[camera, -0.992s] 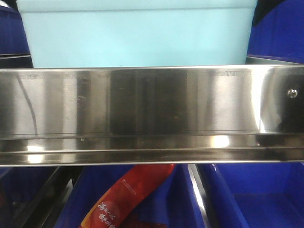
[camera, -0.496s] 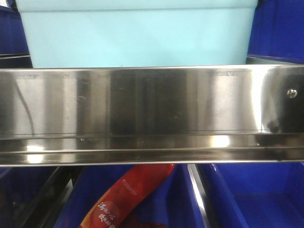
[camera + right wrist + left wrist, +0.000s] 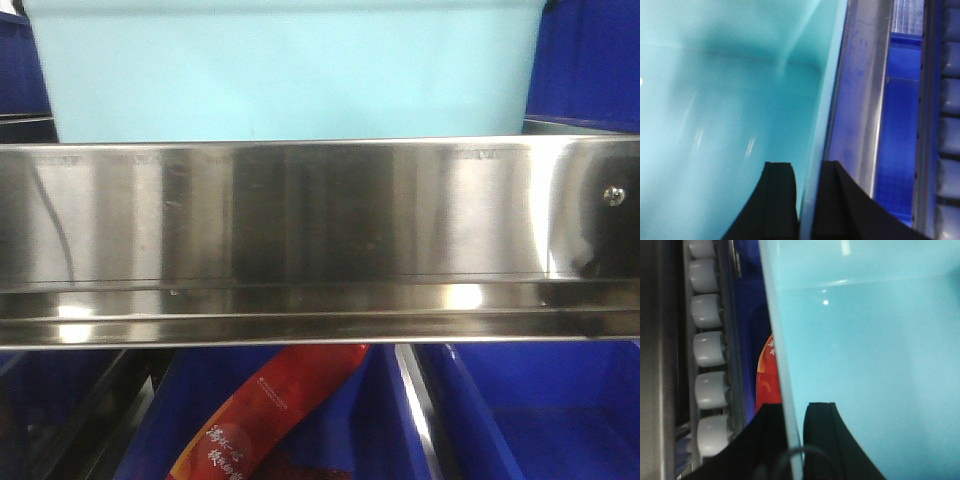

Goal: Fetch blue bin and place on conveyor start
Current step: 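Lift the bin with both grippers and pull it off the shelf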

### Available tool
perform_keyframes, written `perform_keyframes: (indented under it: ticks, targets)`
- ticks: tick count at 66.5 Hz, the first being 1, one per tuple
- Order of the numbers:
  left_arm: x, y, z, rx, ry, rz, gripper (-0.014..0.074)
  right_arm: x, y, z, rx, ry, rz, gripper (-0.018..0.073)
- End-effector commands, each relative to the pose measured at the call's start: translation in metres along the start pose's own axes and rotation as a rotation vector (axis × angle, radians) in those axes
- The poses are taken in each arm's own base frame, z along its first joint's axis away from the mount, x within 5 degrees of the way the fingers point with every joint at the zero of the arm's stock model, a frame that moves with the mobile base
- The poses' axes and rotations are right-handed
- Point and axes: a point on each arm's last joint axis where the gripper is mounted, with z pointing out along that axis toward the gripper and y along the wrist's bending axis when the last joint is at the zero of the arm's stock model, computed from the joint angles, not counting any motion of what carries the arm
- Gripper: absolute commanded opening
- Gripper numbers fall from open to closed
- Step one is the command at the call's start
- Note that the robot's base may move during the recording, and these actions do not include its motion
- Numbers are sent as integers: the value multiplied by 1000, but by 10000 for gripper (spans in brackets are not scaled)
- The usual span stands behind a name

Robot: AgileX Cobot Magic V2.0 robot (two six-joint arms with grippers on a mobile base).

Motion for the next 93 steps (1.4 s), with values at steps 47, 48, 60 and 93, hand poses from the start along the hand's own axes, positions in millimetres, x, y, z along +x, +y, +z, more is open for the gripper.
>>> perform_keyframes:
  ticks: [47, 48, 60, 93]
  targets:
    - [16, -5, -163, 110, -444, 14, -111, 14, 11, -168, -56, -431, -50, -153]
    - [16, -5, -163, 110, -444, 14, -111, 14, 11, -168, -56, -431, -50, -153]
    - [16, -5, -161, 107, -442, 14, -111, 14, 11, -168, -56, -431, -50, -153]
    - [15, -5, -161, 105, -449, 16, -111, 14, 11, -168, -56, -431, -50, -153]
